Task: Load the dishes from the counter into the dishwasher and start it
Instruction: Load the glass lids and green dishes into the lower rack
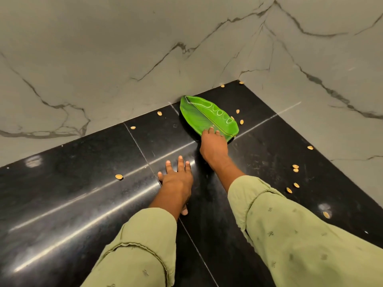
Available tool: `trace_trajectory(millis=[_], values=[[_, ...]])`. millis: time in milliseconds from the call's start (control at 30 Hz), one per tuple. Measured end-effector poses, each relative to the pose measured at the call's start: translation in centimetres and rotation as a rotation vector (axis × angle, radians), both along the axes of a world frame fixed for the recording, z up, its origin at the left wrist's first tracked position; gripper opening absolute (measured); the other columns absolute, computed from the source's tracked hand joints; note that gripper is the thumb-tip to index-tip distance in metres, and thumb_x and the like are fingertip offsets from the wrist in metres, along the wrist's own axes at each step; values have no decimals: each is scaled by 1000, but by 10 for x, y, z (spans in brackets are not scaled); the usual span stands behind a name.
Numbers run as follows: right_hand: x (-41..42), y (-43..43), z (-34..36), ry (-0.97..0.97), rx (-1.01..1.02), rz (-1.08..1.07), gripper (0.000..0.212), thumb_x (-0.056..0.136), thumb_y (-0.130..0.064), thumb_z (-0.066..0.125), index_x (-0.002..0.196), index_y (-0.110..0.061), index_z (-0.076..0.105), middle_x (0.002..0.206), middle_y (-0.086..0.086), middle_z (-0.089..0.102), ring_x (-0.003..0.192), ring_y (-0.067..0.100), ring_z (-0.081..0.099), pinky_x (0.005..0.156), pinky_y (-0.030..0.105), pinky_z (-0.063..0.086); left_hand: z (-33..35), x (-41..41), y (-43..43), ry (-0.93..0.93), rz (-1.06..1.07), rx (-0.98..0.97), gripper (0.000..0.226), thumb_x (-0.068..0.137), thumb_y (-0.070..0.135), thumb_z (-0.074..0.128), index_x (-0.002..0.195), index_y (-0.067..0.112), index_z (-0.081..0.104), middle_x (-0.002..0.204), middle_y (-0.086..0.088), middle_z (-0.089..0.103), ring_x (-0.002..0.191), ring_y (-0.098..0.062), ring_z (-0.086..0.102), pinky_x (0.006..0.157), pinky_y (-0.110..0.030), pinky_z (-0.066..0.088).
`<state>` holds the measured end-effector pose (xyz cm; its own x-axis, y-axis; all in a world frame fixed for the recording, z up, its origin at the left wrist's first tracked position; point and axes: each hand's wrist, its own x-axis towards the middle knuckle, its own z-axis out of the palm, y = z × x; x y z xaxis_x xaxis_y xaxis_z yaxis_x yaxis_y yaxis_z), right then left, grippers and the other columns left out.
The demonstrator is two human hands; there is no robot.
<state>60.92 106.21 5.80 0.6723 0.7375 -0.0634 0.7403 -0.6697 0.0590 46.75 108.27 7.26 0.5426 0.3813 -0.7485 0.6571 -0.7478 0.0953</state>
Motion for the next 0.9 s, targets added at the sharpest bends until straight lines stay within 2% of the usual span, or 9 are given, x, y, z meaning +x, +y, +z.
trace_trajectory(millis=[100, 233, 333, 467, 567, 667, 767, 800, 900], values=[[-5, -2, 3, -80, 41, 37, 28, 91, 0, 43, 113, -2, 59, 116, 20, 62, 104, 38, 61, 80, 43, 49, 0, 2, -1, 2, 13, -5, 141, 67, 10, 91, 154, 14, -21, 157, -6, -37, 146, -45, -22, 115, -69, 9], [-8, -5, 15, -85, 24, 51, 19, 93, -3, 47, 105, -6, 62, 106, 15, 68, 98, 36, 65, 71, 37, 46, 1, 4, -1, 23, 4, -9, 149, 62, 13, 94, 153, 13, -23, 156, -7, -39, 145, -46, -22, 114, -70, 10], [-9, -6, 26, -94, 18, 57, 15, 97, -16, 52, 105, -8, 63, 105, 12, 69, 98, 34, 66, 66, 34, 39, 0, 4, 0, 26, -4, -5, 150, 61, 17, 94, 153, 13, -24, 156, -7, -39, 144, -47, -23, 114, -70, 13], [-18, -12, 41, -162, 0, 132, 20, 94, -4, 45, 111, -8, 55, 100, 11, 69, 94, 35, 67, 61, 34, 34, 0, 5, 2, 10, -4, -20, 149, 62, 19, 94, 153, 13, -23, 156, -6, -39, 145, -47, -22, 114, -69, 13], [-26, -22, 53, -189, -17, 158, 21, 95, -4, 42, 111, -9, 55, 101, 10, 69, 95, 35, 67, 62, 35, 34, 1, 2, 2, -19, -14, -15, 148, 61, 20, 94, 154, 13, -21, 157, -6, -38, 145, -47, -21, 114, -70, 14], [-32, -41, 61, -190, 19, 119, 19, 89, -1, 50, 98, -9, 64, 93, 11, 71, 89, 35, 68, 60, 34, 37, 3, -3, 1, -55, -26, 0, 149, 60, 22, 95, 154, 13, -20, 158, -5, -36, 146, -47, -19, 113, -70, 15], [-42, -70, 61, -267, 109, 133, 17, 59, 3, 72, 66, -10, 64, 60, 10, 64, 54, 29, 66, 43, 27, 41, 4, -8, 0, -86, -36, 19, 149, 59, 24, 95, 155, 14, -18, 160, -4, -33, 147, -46, -16, 113, -70, 16], [-45, -81, 58, -305, 129, 169, 19, 53, 2, 71, 60, -12, 61, 54, 8, 60, 48, 27, 62, 39, 25, 40, 4, -9, 0, -95, -42, 24, 149, 59, 25, 96, 156, 15, -17, 160, -4, -32, 147, -46, -16, 113, -71, 16], [-55, -116, 51, -359, 188, 251, 12, 63, -5, 48, 62, -13, 58, 58, 7, 58, 50, 27, 60, 42, 28, 42, 3, -16, 2, -142, -58, 22, 146, 60, 25, 95, 157, 18, -14, 162, -3, -28, 148, -43, -17, 114, -71, 13]])
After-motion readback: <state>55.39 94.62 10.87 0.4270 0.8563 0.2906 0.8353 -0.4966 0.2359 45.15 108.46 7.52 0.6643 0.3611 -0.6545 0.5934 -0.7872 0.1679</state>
